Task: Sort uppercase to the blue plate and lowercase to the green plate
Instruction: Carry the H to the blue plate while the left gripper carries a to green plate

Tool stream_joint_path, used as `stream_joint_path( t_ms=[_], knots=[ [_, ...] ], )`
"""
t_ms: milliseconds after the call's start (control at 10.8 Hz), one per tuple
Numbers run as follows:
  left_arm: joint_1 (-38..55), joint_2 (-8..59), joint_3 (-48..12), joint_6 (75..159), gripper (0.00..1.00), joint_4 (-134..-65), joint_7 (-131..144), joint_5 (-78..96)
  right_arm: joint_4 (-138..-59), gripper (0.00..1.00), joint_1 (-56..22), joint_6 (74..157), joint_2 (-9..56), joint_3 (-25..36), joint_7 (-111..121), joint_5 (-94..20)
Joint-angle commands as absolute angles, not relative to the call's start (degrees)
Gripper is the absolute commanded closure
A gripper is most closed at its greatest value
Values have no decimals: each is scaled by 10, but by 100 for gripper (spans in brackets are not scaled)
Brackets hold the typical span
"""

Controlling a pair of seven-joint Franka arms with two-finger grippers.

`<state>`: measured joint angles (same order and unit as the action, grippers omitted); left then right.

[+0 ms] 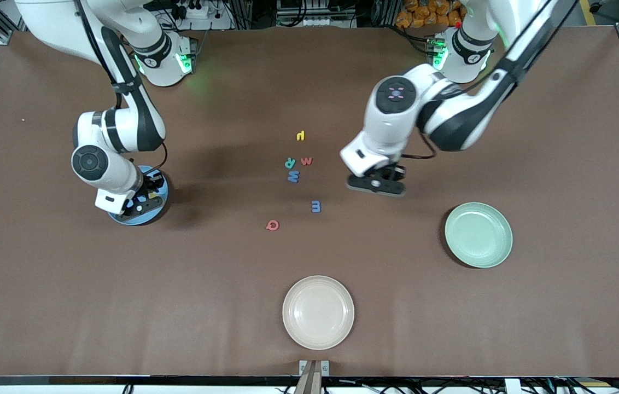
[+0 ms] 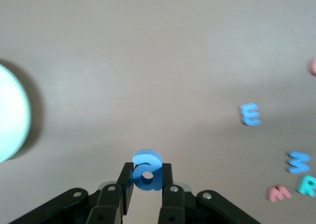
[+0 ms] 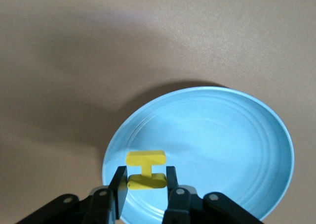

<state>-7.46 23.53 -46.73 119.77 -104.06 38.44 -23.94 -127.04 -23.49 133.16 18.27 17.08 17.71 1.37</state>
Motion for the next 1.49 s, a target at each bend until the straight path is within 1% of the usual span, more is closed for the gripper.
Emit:
stream_joint_path(
  t_ms=[0, 186, 279, 464, 557, 650, 743, 836, 929, 1022, 1114, 1393],
  knots=[
    [-103, 226, -401, 1197, 100, -1058, 293, -230, -1261, 29, -229, 1333, 191, 167, 185, 21],
    [-103, 233, -312, 1198, 100, -1057, 171, -230, -1260, 28, -230, 1332, 191, 165, 177, 13],
    [-103, 243, -281, 1198, 100, -1057, 134, -228, -1259, 28, -236, 1332, 189, 163, 161, -1],
    [-103, 269, -238, 1207, 100, -1062, 122, -227, -1259, 28, -241, 1326, 172, 125, 114, -52],
    [-103, 278, -229, 1209, 100, -1062, 122, -228, -1259, 28, -241, 1324, 166, 102, 70, -53],
    [-103, 292, -219, 1210, 100, -1057, 122, -230, -1259, 26, -240, 1323, 160, 74, 24, -53],
    [-103, 301, -202, 1215, 92, -1052, 121, -235, -1258, 25, -241, 1325, 159, 52, -23, -53],
    [-103, 301, -192, 1229, 52, -1049, 109, -235, -1252, 25, -243, 1325, 159, 26, -68, -53],
    [-103, 300, -190, 1232, 16, -1042, 84, -225, -1246, 25, -257, 1330, 159, 13, -109, -53],
    [-102, 298, -190, 1232, 0, -1033, 77, -224, -1229, 25, -285, 1330, 159, 11, -163, -52],
    [-102, 294, -190, 1231, 0, -1026, 77, -223, -1203, 25, -302, 1331, 165, 11, -213, -51],
    [-97, 263, -191, 1208, 0, -999, 77, -224, -1094, 26, -323, 1334, 254, 14, -254, -49]
  ],
)
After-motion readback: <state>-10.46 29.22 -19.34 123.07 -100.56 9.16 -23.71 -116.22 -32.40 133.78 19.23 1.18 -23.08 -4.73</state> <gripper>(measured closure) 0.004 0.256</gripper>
